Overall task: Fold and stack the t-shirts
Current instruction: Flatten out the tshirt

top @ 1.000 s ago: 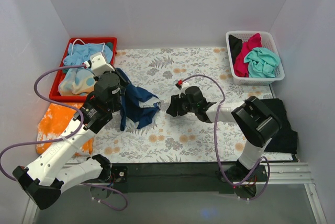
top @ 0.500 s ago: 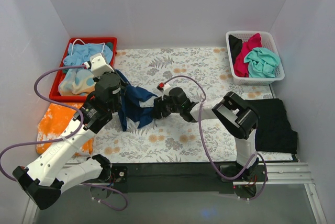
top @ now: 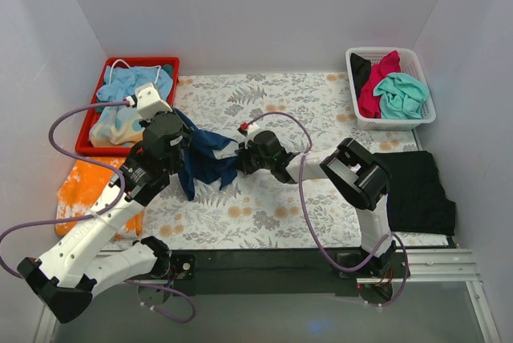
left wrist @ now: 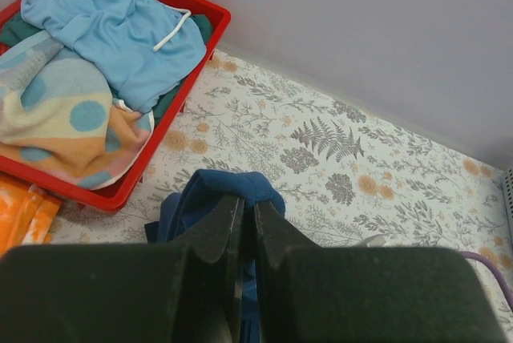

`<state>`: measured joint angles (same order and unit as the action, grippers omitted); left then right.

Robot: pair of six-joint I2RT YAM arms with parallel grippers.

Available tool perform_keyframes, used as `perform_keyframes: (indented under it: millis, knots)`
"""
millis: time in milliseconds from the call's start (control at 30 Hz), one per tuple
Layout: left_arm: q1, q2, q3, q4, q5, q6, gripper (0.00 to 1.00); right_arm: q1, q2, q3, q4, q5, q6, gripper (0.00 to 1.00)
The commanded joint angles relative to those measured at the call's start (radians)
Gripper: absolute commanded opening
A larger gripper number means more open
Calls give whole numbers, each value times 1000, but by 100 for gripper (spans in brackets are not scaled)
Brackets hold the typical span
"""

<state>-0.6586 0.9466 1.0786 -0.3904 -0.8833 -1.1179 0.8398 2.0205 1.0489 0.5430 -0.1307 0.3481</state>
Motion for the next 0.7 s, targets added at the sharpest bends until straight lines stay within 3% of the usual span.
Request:
perform_keyframes:
  millis: [0,267,667]
  knots:
    - [-1,-29,60,-4,-45,30,0,-8,-141,-56,-58,181,-57,1]
    - [-1,-28,122,36,-63,89,0,-50,-506,-109,-259,543,-228,1]
    - [-1,-31,192,271,-118,331,0,-107,-876,97,-477,894,-474,1]
